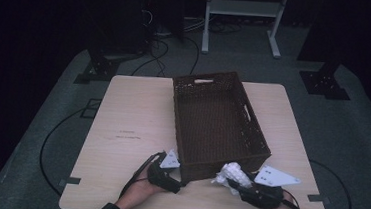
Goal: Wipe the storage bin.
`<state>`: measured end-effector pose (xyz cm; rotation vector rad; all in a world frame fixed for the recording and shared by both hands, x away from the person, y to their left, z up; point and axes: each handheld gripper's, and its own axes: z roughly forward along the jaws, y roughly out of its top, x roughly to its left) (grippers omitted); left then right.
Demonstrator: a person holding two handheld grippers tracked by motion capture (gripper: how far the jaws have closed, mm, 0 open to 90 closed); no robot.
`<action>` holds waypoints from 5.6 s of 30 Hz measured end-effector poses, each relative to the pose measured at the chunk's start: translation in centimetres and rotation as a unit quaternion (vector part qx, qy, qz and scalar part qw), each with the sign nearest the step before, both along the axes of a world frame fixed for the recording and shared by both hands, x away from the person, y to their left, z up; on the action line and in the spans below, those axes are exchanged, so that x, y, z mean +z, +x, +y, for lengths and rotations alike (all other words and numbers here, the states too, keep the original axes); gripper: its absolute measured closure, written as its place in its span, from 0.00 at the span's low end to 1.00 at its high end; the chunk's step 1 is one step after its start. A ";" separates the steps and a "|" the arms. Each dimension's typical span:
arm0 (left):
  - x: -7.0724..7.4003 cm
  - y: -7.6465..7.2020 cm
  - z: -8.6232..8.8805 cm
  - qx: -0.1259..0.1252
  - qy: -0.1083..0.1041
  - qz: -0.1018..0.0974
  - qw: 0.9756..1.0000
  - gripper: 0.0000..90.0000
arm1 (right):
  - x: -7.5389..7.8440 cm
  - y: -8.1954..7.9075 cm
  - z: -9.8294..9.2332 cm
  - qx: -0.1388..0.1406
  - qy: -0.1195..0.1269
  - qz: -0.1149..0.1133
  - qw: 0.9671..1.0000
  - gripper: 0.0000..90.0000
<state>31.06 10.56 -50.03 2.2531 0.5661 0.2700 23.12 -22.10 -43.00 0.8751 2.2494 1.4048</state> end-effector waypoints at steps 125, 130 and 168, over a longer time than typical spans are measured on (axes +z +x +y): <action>0.0 -1.0 15.9 0.151 0.017 0.012 0.988 0.00 | -0.8 5.9 -7.0 -0.119 -0.037 0.054 0.991 0.64; 0.0 -1.0 15.9 0.151 0.017 0.012 0.988 0.00 | -2.1 4.7 -7.8 -0.121 -0.041 0.060 0.990 0.47; 0.0 -1.0 15.9 0.152 0.015 0.011 0.988 0.00 | -7.5 4.0 -6.2 -0.078 -0.114 0.104 0.985 0.02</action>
